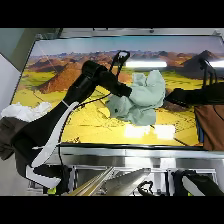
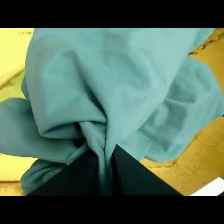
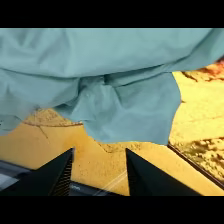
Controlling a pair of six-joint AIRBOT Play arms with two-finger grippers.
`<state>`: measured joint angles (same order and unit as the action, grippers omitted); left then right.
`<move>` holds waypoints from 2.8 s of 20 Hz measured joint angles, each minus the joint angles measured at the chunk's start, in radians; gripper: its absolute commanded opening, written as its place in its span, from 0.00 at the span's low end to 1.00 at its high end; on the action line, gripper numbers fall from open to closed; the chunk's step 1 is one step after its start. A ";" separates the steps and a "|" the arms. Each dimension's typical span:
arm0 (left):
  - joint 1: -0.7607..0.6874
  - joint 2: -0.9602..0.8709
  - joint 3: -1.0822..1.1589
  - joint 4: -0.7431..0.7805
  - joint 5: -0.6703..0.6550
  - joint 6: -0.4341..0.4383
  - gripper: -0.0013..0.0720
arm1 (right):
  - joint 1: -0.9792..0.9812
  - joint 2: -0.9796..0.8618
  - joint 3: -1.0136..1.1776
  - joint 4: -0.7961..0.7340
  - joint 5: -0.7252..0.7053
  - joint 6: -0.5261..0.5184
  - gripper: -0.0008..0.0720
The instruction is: Fold the shirts.
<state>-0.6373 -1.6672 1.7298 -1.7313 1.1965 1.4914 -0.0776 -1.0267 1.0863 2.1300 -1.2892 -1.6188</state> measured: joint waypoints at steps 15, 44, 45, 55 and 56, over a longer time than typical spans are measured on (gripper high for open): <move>0.043 0.340 -0.337 -0.102 0.198 -0.307 0.97 | -0.180 -0.314 0.000 0.012 0.097 -0.070 0.71; -0.008 0.321 -0.803 -0.293 -0.677 -0.407 0.04 | -0.195 -0.361 0.064 0.041 0.117 -0.146 0.71; 0.045 0.382 -0.803 -0.251 -0.572 -0.390 0.04 | -0.196 -0.362 0.063 0.040 0.118 -0.147 0.71; 0.494 0.734 -0.803 -0.085 -0.056 -0.199 0.04 | 0.015 -0.496 0.014 0.060 0.191 -0.123 0.70; 0.526 0.745 -0.803 -0.083 -0.044 -0.183 0.04 | 0.043 -0.513 0.013 0.069 0.207 -0.117 0.70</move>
<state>-0.1112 -0.9222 0.9272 -1.8141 1.1522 1.3083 -0.0349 -1.5402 1.0996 2.1990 -1.0824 -1.7355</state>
